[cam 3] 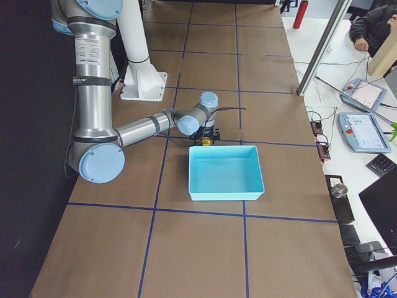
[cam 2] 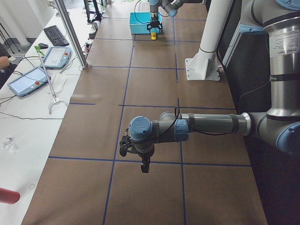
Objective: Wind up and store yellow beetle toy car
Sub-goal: 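Close the right gripper around the yellow car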
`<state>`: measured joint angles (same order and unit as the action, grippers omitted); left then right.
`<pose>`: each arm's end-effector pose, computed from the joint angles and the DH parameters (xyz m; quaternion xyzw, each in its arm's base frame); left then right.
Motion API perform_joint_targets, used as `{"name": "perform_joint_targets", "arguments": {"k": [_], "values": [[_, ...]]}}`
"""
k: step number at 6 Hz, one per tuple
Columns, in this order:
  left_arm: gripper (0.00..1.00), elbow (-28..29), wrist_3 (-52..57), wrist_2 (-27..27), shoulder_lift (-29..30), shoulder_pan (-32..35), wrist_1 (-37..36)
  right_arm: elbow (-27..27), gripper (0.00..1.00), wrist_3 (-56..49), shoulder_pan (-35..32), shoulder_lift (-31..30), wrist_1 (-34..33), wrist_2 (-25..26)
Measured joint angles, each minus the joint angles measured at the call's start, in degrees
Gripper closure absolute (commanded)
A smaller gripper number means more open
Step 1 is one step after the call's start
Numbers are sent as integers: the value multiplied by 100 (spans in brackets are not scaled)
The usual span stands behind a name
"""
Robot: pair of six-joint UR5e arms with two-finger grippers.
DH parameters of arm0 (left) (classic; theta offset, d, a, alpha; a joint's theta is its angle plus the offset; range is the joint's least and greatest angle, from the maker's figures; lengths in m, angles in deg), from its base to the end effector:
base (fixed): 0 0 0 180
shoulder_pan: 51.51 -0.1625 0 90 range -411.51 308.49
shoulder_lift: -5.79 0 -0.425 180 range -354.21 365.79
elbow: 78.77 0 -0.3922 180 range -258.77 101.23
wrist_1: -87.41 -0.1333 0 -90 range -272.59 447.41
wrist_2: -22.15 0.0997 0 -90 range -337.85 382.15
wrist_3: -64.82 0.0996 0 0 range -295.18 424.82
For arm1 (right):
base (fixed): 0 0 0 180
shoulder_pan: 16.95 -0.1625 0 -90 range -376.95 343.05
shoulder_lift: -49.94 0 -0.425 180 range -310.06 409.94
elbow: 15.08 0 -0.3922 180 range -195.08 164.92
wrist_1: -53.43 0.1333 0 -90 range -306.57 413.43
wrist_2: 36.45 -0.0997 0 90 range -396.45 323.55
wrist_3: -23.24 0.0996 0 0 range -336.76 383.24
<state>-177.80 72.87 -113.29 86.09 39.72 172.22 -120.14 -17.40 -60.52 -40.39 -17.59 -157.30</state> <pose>-0.0712 -0.4112 0.6657 -0.0158 0.3883 0.0351 0.9207 -0.3108 -0.4092 0.5036 0.2663 -0.2683 -0.6914 0.6157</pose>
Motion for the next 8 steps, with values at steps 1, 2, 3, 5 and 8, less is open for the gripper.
{"name": "perform_joint_targets", "arguments": {"k": [1,2,3,5,8], "values": [[0,29,-3,0,3,0,1,29,0,11,47,4,0,5],[0,42,-11,0,1,0,1,62,0,15,80,6,1,8],[0,47,-25,-3,-7,0,1,93,0,11,96,6,1,8],[0,49,-46,-8,-11,0,-6,114,4,4,97,13,1,8],[0,48,-38,-33,-8,0,-6,113,89,-9,83,15,1,21]]}}
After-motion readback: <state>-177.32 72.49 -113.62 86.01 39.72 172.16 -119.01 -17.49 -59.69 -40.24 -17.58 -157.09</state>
